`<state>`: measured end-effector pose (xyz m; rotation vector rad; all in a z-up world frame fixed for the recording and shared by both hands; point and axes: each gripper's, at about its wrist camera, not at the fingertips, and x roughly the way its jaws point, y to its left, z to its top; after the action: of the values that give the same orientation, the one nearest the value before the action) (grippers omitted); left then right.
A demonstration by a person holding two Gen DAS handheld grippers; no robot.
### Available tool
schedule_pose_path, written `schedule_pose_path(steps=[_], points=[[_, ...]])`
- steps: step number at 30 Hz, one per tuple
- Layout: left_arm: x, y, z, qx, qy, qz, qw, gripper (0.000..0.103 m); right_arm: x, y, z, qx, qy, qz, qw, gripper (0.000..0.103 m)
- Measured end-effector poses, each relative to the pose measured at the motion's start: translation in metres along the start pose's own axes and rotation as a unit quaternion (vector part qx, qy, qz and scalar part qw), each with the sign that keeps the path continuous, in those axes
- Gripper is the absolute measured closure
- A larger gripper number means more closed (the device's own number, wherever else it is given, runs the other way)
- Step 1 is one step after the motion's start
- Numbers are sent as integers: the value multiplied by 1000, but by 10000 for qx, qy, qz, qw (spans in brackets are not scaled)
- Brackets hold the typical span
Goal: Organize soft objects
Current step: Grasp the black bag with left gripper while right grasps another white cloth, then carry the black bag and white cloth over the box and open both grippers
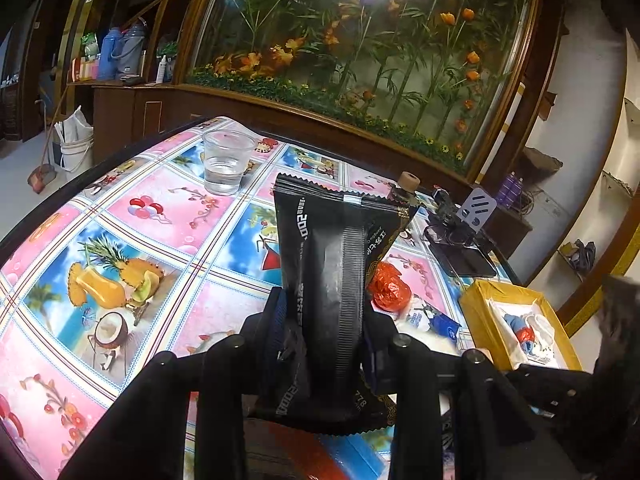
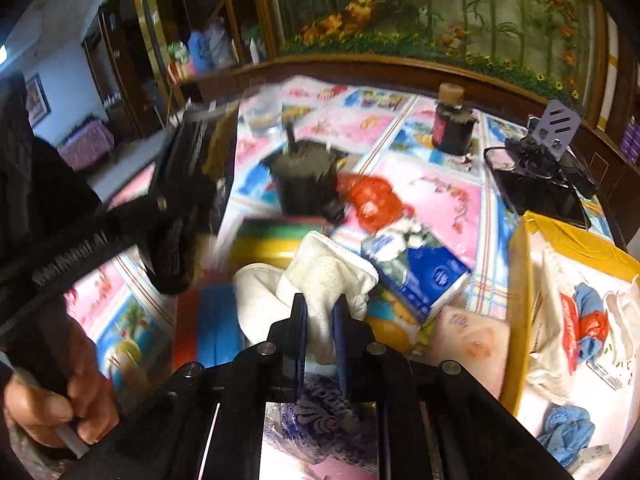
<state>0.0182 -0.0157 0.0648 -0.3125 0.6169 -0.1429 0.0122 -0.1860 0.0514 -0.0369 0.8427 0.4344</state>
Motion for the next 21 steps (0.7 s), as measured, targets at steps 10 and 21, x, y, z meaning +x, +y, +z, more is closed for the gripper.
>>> schedule_pose_path(steps=[10,21], points=[[-1,-13,-2,238,-76,-118,9996,71,-48,-58,4,903,-695,225,9932,90],[-5,-60,-18,395,-40,-703,9967,71,-94,-128,-8,1765,-1174,101,9772,90]])
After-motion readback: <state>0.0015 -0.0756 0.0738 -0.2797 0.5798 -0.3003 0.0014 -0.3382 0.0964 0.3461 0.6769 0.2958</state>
